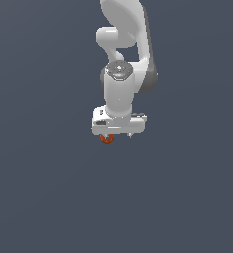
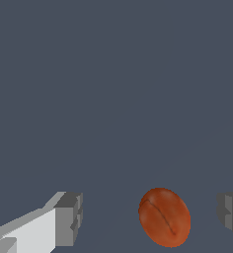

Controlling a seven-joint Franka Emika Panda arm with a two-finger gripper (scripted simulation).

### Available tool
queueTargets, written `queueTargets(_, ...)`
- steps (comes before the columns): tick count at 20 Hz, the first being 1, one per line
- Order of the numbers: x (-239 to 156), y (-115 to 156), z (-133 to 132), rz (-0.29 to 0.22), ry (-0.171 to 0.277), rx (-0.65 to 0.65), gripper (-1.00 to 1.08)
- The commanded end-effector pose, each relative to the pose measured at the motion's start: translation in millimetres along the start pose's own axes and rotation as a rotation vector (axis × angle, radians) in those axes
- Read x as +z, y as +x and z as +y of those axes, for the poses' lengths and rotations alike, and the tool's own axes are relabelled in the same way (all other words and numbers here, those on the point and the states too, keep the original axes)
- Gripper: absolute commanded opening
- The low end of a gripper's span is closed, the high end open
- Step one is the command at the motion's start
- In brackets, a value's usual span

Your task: Pick up the object and move it to a goal position.

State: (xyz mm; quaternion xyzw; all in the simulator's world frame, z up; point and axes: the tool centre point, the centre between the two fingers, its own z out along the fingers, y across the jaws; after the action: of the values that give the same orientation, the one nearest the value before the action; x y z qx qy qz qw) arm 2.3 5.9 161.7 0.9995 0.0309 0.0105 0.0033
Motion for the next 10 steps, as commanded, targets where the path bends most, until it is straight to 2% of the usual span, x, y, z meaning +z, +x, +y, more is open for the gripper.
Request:
queueTargets(1,0,0,0,0.0,0.0,0.0,1.0)
queueTargets(10,-5,-3,32,0.009,0.001,0.087,1.0)
